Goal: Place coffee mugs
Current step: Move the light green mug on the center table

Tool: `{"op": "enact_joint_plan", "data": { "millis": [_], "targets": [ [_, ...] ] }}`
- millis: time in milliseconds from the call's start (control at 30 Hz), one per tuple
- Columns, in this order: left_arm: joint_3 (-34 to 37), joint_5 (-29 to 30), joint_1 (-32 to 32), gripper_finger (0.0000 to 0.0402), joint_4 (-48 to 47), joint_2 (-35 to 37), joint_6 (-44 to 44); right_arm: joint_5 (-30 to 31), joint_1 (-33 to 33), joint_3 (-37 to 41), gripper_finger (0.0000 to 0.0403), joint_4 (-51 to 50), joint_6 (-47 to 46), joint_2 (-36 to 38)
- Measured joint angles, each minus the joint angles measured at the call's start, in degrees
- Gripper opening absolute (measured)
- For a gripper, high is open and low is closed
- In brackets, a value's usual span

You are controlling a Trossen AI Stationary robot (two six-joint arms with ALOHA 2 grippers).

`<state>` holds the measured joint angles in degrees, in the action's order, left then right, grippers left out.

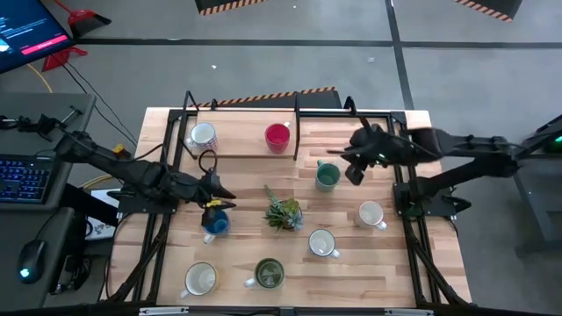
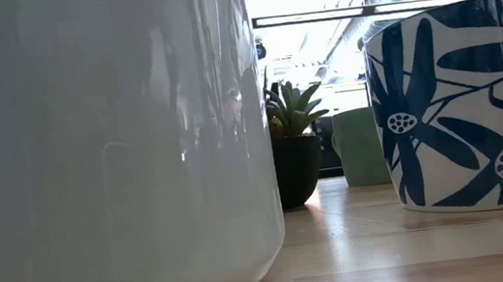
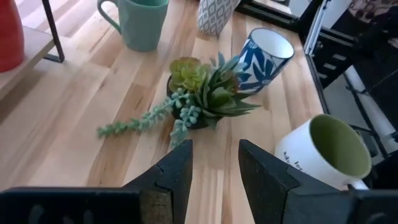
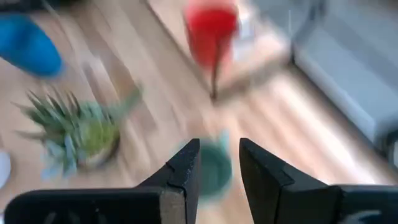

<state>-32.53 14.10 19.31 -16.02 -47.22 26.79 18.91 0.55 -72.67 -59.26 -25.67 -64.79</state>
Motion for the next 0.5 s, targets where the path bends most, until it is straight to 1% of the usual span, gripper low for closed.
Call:
{"op": "enact_joint_plan", "data": {
  "millis": [33, 100, 200, 333, 500],
  "targets": [
    [0.0, 0.0, 0.0, 0.012, 0.29, 0.32, -0.15, -1.96, 1.46, -1.08, 0.0089, -2.67, -1.92, -1.58],
    [-0.16, 0.0, 0.0, 0.012, 1.79, 0.41, -1.34, -3.98, 3.27, -1.57, 0.0089, -6.54, -2.21, -4.66],
    [-0.04, 0.04, 0.0, 0.012, 2.91, 1.06, -2.78, -4.41, 4.81, -1.6, 0.0089, -5.55, 0.37, -8.2],
    [-0.07, 0.03, 0.0, 0.012, 3.51, 1.43, -2.85, -4.53, 7.19, -0.03, 0.009, -5.77, 1.24, -12.53],
    [-0.09, 0.0, -0.02, 0.012, 3.99, 1.57, -1.8, -5.97, 8.36, 2.72, 0.0108, -4.51, 3.21, -16.86]
  ]
}}
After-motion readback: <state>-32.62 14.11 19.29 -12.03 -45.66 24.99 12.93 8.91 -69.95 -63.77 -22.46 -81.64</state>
